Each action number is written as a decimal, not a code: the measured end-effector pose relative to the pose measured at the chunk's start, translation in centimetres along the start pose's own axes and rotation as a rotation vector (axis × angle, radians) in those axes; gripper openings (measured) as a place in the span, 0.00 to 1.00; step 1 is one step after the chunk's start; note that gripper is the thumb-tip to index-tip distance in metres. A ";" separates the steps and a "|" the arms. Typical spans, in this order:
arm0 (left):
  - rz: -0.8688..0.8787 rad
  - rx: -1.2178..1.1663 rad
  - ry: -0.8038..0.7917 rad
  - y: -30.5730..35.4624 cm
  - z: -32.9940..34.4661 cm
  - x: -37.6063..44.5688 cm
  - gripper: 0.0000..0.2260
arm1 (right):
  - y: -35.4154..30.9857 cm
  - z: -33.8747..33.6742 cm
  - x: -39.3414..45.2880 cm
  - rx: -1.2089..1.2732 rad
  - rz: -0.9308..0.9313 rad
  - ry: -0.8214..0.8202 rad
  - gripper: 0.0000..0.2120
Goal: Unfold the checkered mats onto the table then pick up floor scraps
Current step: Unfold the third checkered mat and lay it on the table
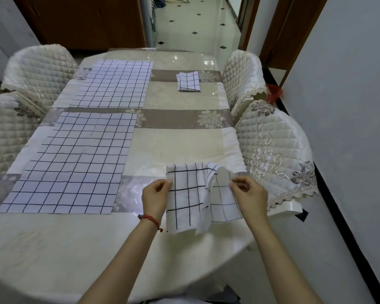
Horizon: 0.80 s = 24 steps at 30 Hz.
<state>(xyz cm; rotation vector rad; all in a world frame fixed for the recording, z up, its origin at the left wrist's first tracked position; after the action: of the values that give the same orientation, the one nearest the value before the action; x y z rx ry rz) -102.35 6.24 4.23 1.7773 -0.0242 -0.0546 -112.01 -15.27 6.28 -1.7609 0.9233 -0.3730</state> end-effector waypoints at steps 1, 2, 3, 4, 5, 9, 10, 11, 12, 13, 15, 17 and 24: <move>-0.004 0.003 0.023 -0.2 -0.4 0.3 0.09 | -0.2 -0.1 0.1 0.003 -0.007 0.010 0.08; -0.004 0.021 0.044 -0.4 -0.8 0.6 0.06 | -0.4 -0.1 0.2 0.001 -0.017 0.010 0.08; -0.008 0.054 0.058 -0.5 -1.1 0.8 0.03 | -0.6 0.0 0.3 -0.009 -0.031 0.000 0.08; -0.011 0.102 0.063 -0.6 -1.1 0.8 0.08 | -0.9 0.2 0.3 -0.030 -0.050 -0.015 0.08; 0.004 0.129 0.045 -0.6 -0.9 0.8 0.15 | -1.1 0.4 0.3 -0.066 -0.077 -0.029 0.08; 0.142 0.118 -0.176 1.6 2.0 -0.2 0.19 | -2.0 1.6 -0.1 -0.176 -0.186 -0.089 0.04; 0.146 0.104 -0.257 2.1 3.0 -0.6 0.19 | -2.1 1.8 -0.2 -0.180 -0.195 -0.115 0.03; 0.146 0.096 -0.334 2.6 4.0 -1.1 0.19 | -2.2 2.1 -0.3 -0.183 -0.201 -0.141 0.03; 0.137 0.094 -0.396 2.9 4.8 -1.6 0.21 | -2.2 2.2 -0.4 -0.182 -0.207 -0.163 0.04; 0.130 0.093 -0.436 3.0 5.5 -1.9 0.22 | -2.3 2.3 -0.5 -0.173 -0.207 -0.185 0.04; 0.107 0.075 -0.444 3.2 6.4 -2.2 0.21 | -2.4 2.3 -0.5 -0.149 -0.203 -0.214 0.06; 0.101 0.053 -0.400 3.2 6.7 -2.2 0.16 | -2.5 2.2 -0.4 -0.125 -0.193 -0.223 0.07; 0.147 0.151 -0.251 2.6 5.4 -1.0 0.12 | -3.0 1.1 0.2 -0.126 -0.234 -0.159 0.10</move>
<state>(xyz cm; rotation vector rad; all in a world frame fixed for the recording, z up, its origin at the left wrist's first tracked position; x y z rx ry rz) -103.59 0.52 5.68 1.9046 -0.3476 -0.1725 -109.91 -14.26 8.55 -1.9911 0.6415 -0.3247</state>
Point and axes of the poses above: each hand's wrist, its own x-axis towards the middle knuckle, its own z-axis out of the palm, y = z × x, the point moved 3 cm from there along x, towards the middle knuckle, and after that the axes turned 13 degrees about z, right-handed, at the moved point
